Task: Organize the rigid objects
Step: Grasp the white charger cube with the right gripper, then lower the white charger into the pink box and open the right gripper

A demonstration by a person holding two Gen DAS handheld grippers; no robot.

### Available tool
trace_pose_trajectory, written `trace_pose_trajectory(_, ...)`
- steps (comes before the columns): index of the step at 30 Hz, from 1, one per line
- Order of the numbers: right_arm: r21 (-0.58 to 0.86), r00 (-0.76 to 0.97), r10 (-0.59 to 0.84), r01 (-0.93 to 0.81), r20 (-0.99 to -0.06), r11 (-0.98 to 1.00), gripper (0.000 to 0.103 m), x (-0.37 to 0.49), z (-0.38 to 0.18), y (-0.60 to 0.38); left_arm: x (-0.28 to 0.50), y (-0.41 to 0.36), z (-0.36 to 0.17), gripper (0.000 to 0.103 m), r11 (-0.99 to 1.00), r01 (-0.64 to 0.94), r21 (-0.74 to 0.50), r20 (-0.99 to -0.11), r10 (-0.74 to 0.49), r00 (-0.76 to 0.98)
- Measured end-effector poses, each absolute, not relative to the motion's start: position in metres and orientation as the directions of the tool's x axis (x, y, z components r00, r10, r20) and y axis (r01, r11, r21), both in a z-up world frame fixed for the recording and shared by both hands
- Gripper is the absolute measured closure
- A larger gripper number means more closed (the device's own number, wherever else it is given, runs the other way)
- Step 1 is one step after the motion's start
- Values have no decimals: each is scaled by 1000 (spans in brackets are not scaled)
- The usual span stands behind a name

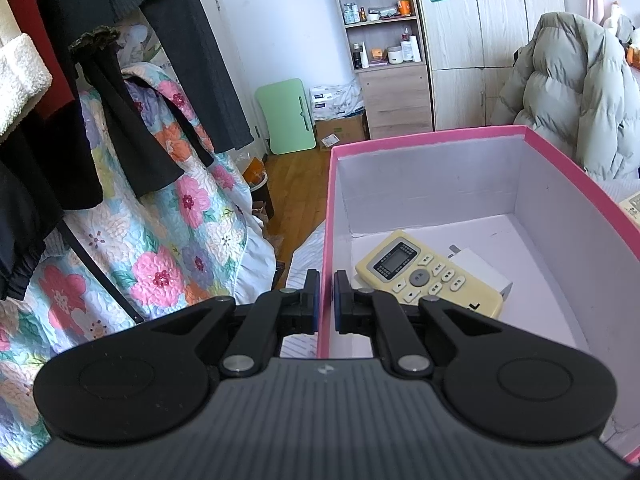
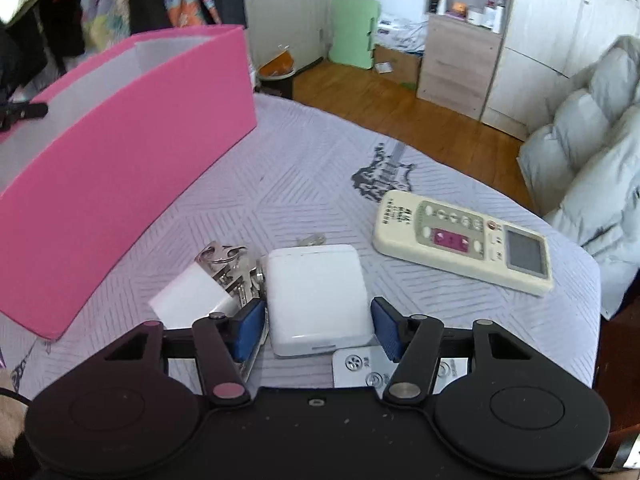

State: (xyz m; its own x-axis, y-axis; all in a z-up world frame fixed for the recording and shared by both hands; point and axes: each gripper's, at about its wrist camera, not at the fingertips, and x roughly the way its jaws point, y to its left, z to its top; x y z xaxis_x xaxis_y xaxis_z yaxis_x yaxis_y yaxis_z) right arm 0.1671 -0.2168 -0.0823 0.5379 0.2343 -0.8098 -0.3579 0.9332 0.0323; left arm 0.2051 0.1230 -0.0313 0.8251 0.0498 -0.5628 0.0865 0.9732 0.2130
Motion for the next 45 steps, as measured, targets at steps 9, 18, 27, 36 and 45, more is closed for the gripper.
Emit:
trace_pose_trajectory(9,110,625,274,-289,-731,951,43,167,-71,-220,205,124,-31,97,974,86,212,-563,50,825)
trace_pose_trajectory(18,73,731,351,-384,-585,921,43,128,-7,-198,204,124,-31,97,974,84,209,-563,49,825)
trace_pose_trajectory(27,25,575,563,-686,-594,727,43,133,48,-121,203,125,-30,97,973,85,216,-558,52,828)
trace_pose_trajectory(36,-118,468,433,-772,-770,624,43,182,16,-30,202,124,-30,97,972,85,219,-552,51,832)
trace_pose_trajectory(45,-217,432,175,-714,-885,666,44,207,-29,2,201,126,-31,97,972,101,212,-548,32,836)
